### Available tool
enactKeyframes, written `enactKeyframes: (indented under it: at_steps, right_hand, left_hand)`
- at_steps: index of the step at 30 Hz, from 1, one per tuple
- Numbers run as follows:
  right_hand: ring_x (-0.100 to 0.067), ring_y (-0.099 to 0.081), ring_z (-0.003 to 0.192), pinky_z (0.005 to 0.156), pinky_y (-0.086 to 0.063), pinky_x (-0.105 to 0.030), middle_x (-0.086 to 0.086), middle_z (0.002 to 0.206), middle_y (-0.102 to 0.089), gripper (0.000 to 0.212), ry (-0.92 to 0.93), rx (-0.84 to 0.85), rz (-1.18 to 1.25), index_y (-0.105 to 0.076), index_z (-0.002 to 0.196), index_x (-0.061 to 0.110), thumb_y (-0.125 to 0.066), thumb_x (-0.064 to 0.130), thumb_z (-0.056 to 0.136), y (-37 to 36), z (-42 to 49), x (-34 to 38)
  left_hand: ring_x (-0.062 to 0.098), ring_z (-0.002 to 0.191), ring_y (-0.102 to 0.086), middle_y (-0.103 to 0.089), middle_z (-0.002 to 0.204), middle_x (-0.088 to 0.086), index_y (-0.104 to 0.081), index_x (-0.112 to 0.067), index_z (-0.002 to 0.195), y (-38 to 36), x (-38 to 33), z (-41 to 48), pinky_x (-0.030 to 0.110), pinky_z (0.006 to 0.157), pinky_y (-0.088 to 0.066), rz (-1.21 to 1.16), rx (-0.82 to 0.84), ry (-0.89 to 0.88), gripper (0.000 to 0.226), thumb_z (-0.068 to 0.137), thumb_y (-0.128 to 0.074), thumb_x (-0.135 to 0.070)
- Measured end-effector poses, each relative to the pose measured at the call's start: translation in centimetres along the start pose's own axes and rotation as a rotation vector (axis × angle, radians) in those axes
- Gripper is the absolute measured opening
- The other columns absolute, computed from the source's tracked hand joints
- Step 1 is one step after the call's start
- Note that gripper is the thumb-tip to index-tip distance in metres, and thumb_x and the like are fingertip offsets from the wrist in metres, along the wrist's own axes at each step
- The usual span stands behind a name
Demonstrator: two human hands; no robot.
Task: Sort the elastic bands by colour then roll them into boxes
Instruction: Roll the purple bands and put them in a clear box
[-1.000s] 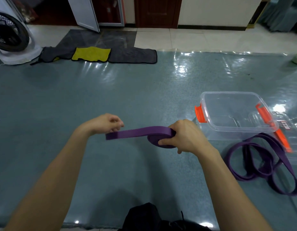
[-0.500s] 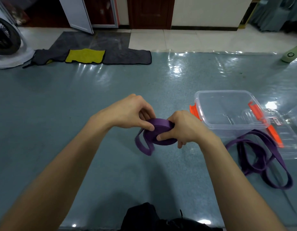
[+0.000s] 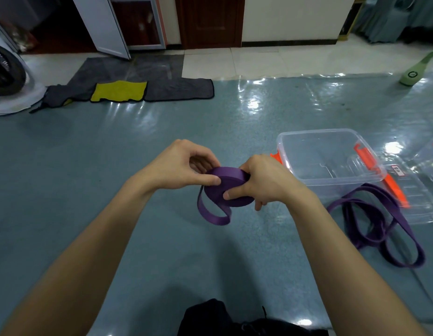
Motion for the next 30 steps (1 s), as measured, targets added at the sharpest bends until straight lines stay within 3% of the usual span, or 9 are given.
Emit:
enactKeyframes:
  at_steps: [3, 9, 12, 17, 19, 21, 24, 27, 30]
  right_hand:
    - [-0.018, -0.073, 0.046, 0.047, -0.061, -0.032, 0.001, 0.061, -0.076, 0.036, 0.006, -0.012, 0.013, -0.079, 0.085, 0.023, -0.094, 0.053, 0.073, 0.3, -0.2, 0.0]
    - [-0.013, -0.072, 0.046, 0.060, -0.063, -0.038, 0.015, 0.089, -0.080, 0.043, 0.073, -0.102, 0.044, -0.079, 0.098, 0.041, -0.092, 0.067, 0.067, 0.6, -1.1, 0.1]
    - [-0.011, -0.069, 0.044, 0.060, -0.060, -0.034, 0.013, 0.080, -0.079, 0.030, 0.121, -0.126, -0.032, -0.083, 0.099, 0.039, -0.091, 0.058, 0.077, 0.0, -1.1, 0.3]
    - [-0.019, -0.073, 0.076, 0.077, -0.061, -0.039, 0.005, 0.086, -0.080, 0.044, 0.168, -0.185, -0.220, -0.081, 0.109, 0.032, -0.086, 0.064, 0.079, -2.1, -1.1, 1.3]
    - [-0.021, -0.072, 0.068, 0.070, -0.061, -0.041, -0.001, 0.072, -0.075, 0.038, 0.188, -0.180, -0.232, -0.080, 0.094, 0.024, -0.085, 0.059, 0.081, -2.4, -0.8, 1.8]
    - [-0.017, -0.072, 0.059, 0.066, -0.060, -0.038, -0.001, 0.067, -0.074, 0.032, 0.195, -0.177, -0.156, -0.080, 0.088, 0.022, -0.087, 0.054, 0.082, -2.1, -0.6, 1.7]
    - [-0.008, -0.073, 0.052, 0.062, -0.061, -0.033, 0.006, 0.067, -0.076, 0.024, 0.168, -0.198, 0.124, -0.083, 0.088, 0.028, -0.092, 0.049, 0.079, -0.9, -1.1, -0.2]
    - [-0.020, -0.077, 0.058, 0.063, -0.064, -0.038, 0.001, 0.072, -0.079, 0.024, 0.146, -0.231, 0.452, -0.086, 0.091, 0.032, -0.097, 0.045, 0.075, 0.1, -1.9, -1.6]
    - [-0.028, -0.075, 0.058, 0.059, -0.062, -0.031, -0.010, 0.080, -0.081, 0.033, 0.181, -0.248, 0.701, -0.087, 0.097, 0.024, -0.097, 0.042, 0.071, 0.8, -2.2, -1.7]
  left_hand:
    - [0.006, 0.089, -0.081, -0.084, 0.091, -0.012, -0.086, -0.026, 0.103, -0.8, 0.1, -0.1, 0.030, 0.090, -0.065, 0.056, 0.076, 0.041, 0.034, 0.073, -0.103, -0.024]
    - [-0.003, 0.077, -0.078, -0.081, 0.080, -0.018, -0.087, -0.030, 0.095, -0.4, -0.5, -0.3, 0.036, 0.079, -0.067, 0.299, 0.055, 0.077, 0.032, 0.067, -0.102, -0.034]
    - [0.002, 0.075, -0.074, -0.079, 0.076, -0.018, -0.085, -0.038, 0.094, -0.5, -1.7, 0.0, 0.038, 0.072, -0.063, 0.629, 0.082, 0.049, 0.034, 0.065, -0.095, -0.053]
    - [0.014, 0.070, -0.065, -0.074, 0.072, -0.013, -0.083, -0.036, 0.094, -1.5, -2.8, 0.7, 0.028, 0.057, -0.043, 0.926, 0.118, -0.020, 0.035, 0.066, -0.087, -0.056]
    - [0.015, 0.068, -0.062, -0.071, 0.070, -0.011, -0.081, -0.037, 0.093, -2.1, -3.0, 0.9, 0.030, 0.057, -0.038, 0.955, 0.125, -0.032, 0.032, 0.066, -0.087, -0.055]
    - [0.012, 0.070, -0.065, -0.074, 0.072, -0.013, -0.081, -0.038, 0.093, -1.6, -2.9, 0.8, 0.031, 0.061, -0.045, 0.883, 0.124, -0.016, 0.032, 0.067, -0.089, -0.054]
    - [0.002, 0.085, -0.079, -0.082, 0.085, -0.019, -0.087, -0.034, 0.099, 0.4, -1.3, -0.3, 0.023, 0.079, -0.062, 0.307, 0.129, 0.075, 0.032, 0.069, -0.101, -0.035]
    - [0.015, 0.097, -0.083, -0.086, 0.099, -0.003, -0.089, -0.024, 0.106, 2.1, 0.5, -1.5, 0.023, 0.090, -0.063, -0.145, 0.013, 0.076, 0.040, 0.069, -0.103, -0.021]
    - [0.022, 0.102, -0.083, -0.086, 0.105, 0.004, -0.088, -0.025, 0.109, 1.6, 1.1, -1.7, 0.027, 0.092, -0.064, -0.328, -0.059, 0.059, 0.044, 0.067, -0.101, -0.024]
Point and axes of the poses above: each hand's wrist, its own z-axis towards the middle knuckle, its own y-axis out of the back of the hand, x = y × z, the point moved 7 cm from there along z, towards the middle knuckle
